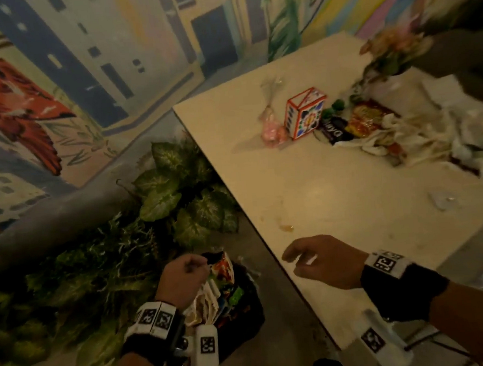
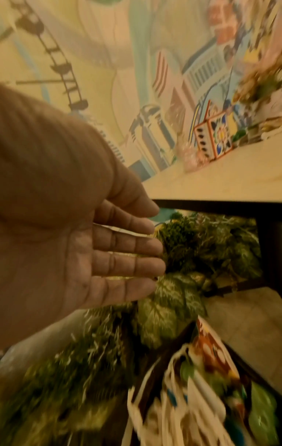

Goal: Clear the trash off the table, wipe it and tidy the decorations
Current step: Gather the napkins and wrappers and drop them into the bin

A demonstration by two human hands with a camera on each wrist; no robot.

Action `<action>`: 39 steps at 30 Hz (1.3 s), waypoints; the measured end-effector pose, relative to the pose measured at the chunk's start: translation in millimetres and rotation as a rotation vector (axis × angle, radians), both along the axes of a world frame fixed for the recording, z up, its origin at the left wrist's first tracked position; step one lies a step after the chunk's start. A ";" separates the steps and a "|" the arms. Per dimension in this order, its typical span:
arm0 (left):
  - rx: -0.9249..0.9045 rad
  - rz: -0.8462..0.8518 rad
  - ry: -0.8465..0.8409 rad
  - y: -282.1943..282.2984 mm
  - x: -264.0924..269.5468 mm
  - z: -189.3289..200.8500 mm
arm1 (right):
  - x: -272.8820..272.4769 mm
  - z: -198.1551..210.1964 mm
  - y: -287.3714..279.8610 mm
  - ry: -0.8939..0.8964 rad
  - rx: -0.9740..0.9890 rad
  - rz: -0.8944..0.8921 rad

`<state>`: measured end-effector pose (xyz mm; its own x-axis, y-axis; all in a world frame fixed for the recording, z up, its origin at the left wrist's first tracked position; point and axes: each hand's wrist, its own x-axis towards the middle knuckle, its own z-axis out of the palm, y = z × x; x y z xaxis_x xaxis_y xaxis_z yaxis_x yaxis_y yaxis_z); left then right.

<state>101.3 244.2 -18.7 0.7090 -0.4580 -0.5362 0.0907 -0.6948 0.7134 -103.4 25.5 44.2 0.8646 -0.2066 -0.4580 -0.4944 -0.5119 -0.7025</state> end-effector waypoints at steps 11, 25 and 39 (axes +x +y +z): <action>-0.114 -0.261 -0.226 -198.1 -58.9 48.6 | -103.1 24.0 -217.9 -0.066 -0.188 -0.330; 0.132 -0.500 -0.536 -496.1 -154.8 10.2 | -175.5 4.6 -456.5 0.101 -0.394 -0.325; 0.484 -0.639 -0.700 -563.2 -176.0 -23.9 | -116.8 -46.0 -477.8 0.325 -0.543 0.112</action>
<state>-74.7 -318.9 -42.6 0.6334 -0.7015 -0.3267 -0.7148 -0.6921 0.1002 -220.2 -452.3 -1.8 0.7292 -0.3995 -0.5556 -0.5615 -0.8134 -0.1521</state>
